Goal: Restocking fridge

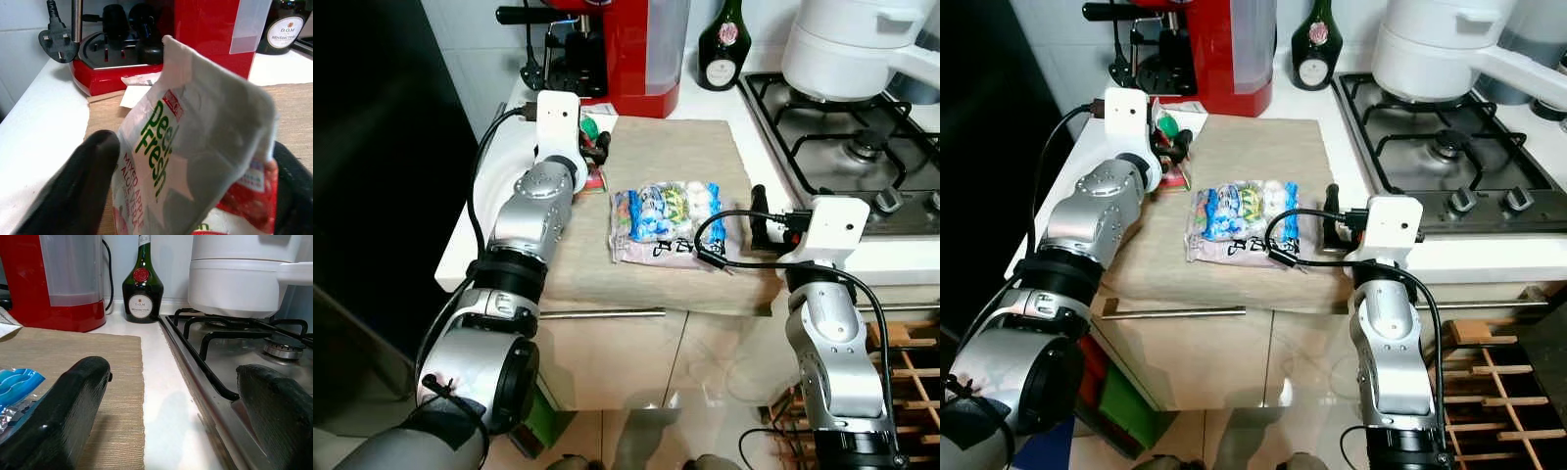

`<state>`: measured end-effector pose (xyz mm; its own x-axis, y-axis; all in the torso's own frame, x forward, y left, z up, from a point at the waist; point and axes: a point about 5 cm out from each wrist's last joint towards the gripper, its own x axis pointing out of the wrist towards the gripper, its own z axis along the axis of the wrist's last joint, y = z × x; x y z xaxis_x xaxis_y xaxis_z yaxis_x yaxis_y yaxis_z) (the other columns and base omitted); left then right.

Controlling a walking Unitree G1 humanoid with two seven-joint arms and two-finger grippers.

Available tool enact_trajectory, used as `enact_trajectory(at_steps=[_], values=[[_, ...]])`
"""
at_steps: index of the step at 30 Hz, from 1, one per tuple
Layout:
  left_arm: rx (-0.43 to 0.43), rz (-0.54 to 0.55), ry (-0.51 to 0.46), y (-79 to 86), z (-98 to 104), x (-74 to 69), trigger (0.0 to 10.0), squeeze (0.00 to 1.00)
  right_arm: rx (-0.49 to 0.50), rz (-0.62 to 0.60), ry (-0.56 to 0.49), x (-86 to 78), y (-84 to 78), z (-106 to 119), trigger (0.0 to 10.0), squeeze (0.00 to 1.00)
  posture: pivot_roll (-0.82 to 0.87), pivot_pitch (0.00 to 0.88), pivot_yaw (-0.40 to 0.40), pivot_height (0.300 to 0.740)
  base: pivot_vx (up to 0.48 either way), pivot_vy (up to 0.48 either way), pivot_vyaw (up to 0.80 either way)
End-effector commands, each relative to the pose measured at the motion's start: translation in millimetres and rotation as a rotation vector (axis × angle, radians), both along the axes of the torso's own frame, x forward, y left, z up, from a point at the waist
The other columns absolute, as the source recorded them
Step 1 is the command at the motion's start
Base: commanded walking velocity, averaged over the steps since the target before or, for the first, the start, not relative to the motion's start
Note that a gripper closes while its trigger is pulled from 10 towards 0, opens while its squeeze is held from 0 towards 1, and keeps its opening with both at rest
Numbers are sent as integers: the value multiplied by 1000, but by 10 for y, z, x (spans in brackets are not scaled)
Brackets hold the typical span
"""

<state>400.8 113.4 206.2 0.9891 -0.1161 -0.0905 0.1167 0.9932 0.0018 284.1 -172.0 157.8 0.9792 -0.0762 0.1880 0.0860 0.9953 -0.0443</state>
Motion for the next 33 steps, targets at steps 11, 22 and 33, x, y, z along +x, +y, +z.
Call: enact_trajectory(at_steps=[11,22,33], values=[[-33,0,-68,0,102,7,0,0,5,4,-21,29,2,77,10000,0,-146,53,66,740,0,0,0],[-8,-94,-248,-30,221,-286,0,0,-3,-25,-44,12,-42,114,10000,0,-140,48,73,740,0,0,0],[189,66,-418,230,90,-699,10000,0,3,22,-40,88,42,93,10000,0,-91,22,40,740,0,0,0]])
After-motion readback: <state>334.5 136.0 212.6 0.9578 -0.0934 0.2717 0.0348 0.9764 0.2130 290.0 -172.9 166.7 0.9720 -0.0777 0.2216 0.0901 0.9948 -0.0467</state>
